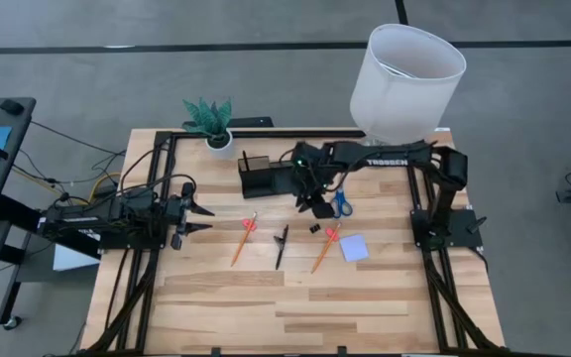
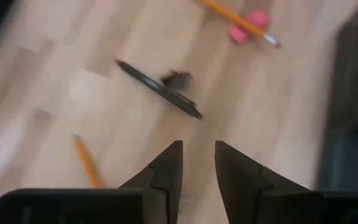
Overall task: Pick and place office supplies into organizer
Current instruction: Put the black pen into the black desk organizer
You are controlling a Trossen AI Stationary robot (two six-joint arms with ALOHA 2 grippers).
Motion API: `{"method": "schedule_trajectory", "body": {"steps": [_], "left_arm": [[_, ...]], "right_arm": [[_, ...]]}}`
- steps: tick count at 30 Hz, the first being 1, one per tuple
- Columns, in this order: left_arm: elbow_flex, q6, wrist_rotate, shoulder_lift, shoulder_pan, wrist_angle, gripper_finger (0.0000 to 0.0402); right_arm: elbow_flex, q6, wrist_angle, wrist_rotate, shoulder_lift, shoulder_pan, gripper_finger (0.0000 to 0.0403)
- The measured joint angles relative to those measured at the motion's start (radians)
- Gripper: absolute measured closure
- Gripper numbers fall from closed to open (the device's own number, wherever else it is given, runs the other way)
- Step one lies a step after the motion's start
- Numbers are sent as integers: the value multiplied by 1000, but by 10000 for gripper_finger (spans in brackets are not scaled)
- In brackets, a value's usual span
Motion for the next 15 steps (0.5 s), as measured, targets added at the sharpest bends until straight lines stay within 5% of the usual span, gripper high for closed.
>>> {"method": "schedule_trajectory", "body": {"steps": [15], "left_arm": [[0,96,-1,0,0,1,258]], "right_arm": [[-17,-71,129,314,0,125,316]]}}
